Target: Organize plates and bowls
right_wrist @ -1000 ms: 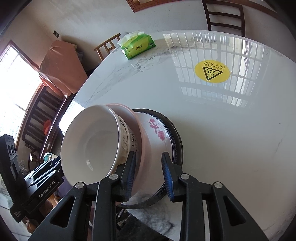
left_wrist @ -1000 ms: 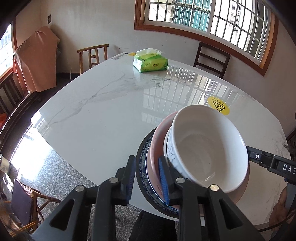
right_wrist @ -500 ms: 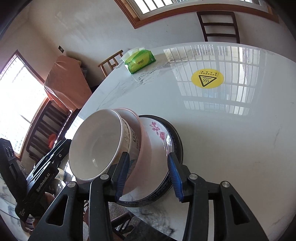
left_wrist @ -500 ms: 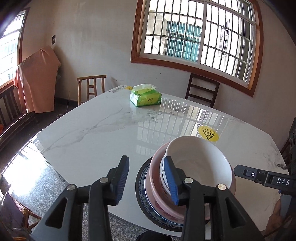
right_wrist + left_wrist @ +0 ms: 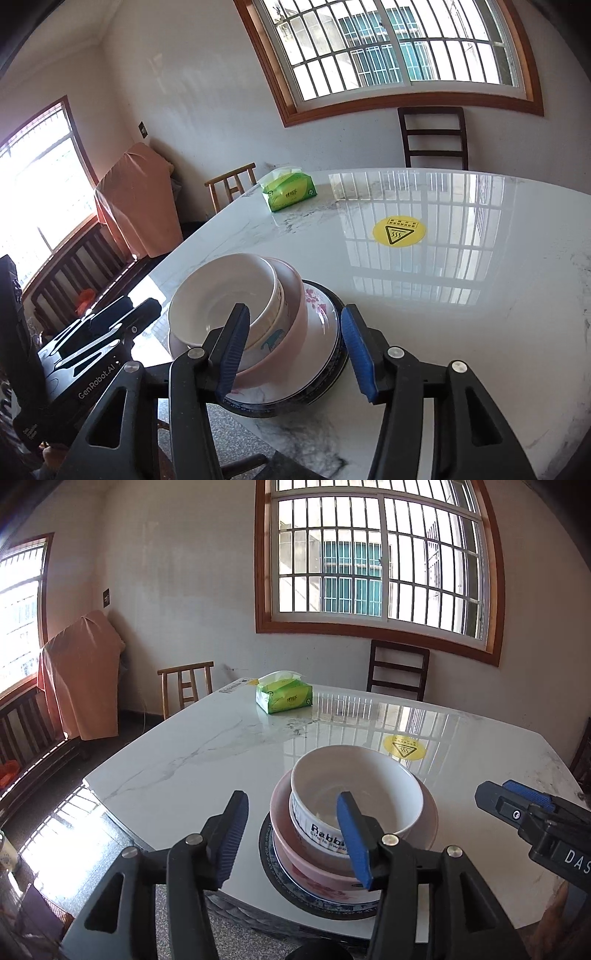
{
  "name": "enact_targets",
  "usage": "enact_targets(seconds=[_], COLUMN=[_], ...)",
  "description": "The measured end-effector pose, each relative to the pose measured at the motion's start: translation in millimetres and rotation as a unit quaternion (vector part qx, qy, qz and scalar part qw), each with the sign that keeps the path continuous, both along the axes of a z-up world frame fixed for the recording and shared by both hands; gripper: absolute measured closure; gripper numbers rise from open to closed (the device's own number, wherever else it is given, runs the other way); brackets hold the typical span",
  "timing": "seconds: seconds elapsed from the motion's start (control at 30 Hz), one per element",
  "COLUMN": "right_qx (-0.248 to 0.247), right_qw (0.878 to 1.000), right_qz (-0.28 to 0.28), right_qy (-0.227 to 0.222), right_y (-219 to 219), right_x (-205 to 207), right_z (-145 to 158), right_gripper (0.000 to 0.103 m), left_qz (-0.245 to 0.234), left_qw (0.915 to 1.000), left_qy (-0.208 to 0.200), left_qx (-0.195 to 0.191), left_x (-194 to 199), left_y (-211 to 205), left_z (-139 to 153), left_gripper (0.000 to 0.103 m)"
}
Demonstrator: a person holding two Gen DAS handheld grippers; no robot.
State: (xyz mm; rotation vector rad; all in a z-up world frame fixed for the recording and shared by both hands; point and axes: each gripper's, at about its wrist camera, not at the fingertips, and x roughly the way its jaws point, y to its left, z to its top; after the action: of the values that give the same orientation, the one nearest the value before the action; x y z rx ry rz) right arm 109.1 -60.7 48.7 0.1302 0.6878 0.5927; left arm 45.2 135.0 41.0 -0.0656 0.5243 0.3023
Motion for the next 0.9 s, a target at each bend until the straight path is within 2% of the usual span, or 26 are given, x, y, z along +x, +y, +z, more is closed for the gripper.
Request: enact_targets(seconds=[0.17, 0.4, 0.6, 0.83, 0.87, 0.9], right_qx=[-0.001, 0.015, 0.023, 0.028, 0.028, 0.029], right_qw=[0.999, 0.997, 0.996, 0.996, 0.996, 0.996], right_qz=[-0.019, -0.033, -0.038, -0.042, -0.043, -0.044], right_qy=[-0.042, -0.071, -0.074, -0.073, -0.073, -0.073], right_y=[-13, -34, -49, -58, -59, -61], right_x=[-20, -39, -46, -52, -52, -52], right_z=[0, 0, -2, -8, -8, -8], right_gripper=[0.044, 0.033, 0.032, 0.032, 0.032, 0.032], left_qz=[0.007, -0.011, -0.014, -0.011, -0.013, -0.016], left_qw=[0.9993, 0.9997, 0.9984, 0.9957, 0.9954, 0.9952], left_qy=[-0.008, -0.008, -0.037, -0.076, -0.080, -0.085], left_qx=[0.035, 0.018, 0.041, 0.052, 0.050, 0.044], left_x=[-11, -22, -36, -52, -54, -57], left_y=[-20, -33, -49, -61, -62, -61], left_z=[-4, -6, 4, 20, 23, 25], left_gripper=[0.051, 0.051, 0.051, 0.031, 0.024, 0.022])
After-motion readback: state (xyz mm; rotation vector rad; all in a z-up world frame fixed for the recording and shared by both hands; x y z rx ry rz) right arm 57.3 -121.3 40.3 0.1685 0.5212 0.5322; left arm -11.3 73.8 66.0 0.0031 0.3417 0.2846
